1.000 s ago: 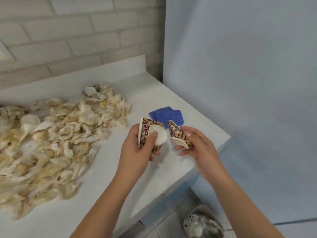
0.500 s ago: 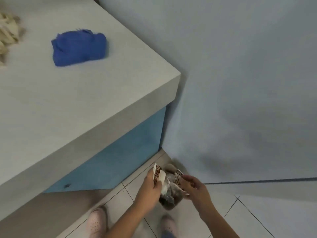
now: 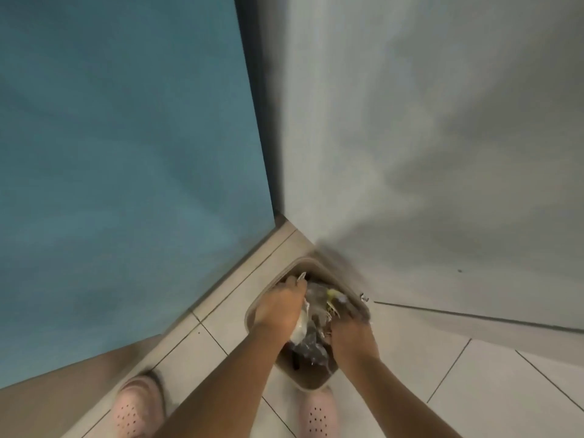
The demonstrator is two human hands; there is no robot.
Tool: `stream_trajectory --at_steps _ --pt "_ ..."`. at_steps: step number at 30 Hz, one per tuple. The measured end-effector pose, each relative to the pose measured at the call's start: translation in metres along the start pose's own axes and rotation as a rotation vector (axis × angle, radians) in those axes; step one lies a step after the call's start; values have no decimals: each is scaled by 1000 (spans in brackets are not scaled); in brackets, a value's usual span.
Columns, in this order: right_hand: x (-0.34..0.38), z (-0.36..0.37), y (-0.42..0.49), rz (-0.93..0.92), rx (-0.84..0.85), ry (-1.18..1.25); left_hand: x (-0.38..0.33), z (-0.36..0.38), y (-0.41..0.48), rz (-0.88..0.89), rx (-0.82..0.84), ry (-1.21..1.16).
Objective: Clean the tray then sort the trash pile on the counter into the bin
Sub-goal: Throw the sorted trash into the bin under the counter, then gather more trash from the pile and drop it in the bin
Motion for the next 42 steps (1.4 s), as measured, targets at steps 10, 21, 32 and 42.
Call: stream_trajectory --at_steps 10,21,32,42 --pt "6 38 19 -74 135 -357 -24 67 34 156 320 -138" --pt "42 -128 -86 -65 -199 162 6 -118 -111 13 -442 -607" --pt "223 -485 -357 -758 -451 1046 39 -465 -469 1 -1449 -741" --pt "451 -610 -399 -1042 -414 811 246 -544 -585 -364 -1530 -773"
Point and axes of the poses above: each hand's wrist, its own y-axis towards the middle knuckle, its own z-axis out of the palm, x = y × z, the point moved 9 cm from there along y, towards the middle knuckle, and after that the axes turned 4 degrees about z, right-handed, at the moved point
